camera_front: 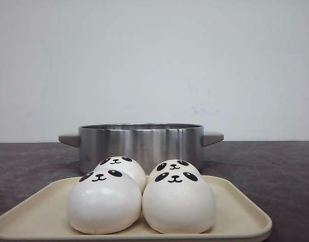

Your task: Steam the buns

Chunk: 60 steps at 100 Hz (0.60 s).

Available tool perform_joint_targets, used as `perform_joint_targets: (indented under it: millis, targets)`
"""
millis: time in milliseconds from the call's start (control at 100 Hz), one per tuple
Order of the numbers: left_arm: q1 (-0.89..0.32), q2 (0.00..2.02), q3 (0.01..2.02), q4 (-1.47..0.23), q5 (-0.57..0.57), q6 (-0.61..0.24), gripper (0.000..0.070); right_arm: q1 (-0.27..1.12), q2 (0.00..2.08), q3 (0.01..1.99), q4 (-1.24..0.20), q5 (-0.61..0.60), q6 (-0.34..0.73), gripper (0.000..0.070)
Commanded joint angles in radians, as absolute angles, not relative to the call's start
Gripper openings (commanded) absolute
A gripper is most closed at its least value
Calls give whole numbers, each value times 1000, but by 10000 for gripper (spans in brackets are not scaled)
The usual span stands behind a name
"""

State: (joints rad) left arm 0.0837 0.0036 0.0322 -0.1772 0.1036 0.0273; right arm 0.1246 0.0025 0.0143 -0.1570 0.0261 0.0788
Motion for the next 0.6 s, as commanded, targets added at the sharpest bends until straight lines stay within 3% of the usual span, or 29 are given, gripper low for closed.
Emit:
perform_joint_targets:
  millis: [0,150,340,450,510,590]
  targets:
    - [86,4,14,-184,102,37,0,129,4,13,-114,22,92,16]
    - [85,4,14,-181,116,6,0,129,4,13,-7,-17,198,16]
    - [85,4,18,-159,189,-340,0,129,4,17,173,-96,358,10]
    - [85,4,46,-162,251,-573,0,129,4,57,171,-149,445,7]
    - [85,4,74,-151,303,-617,3,129,4,106,128,-172,468,7]
    - [85,13,138,-150,339,-615,4,129,10,215,13,-183,464,6]
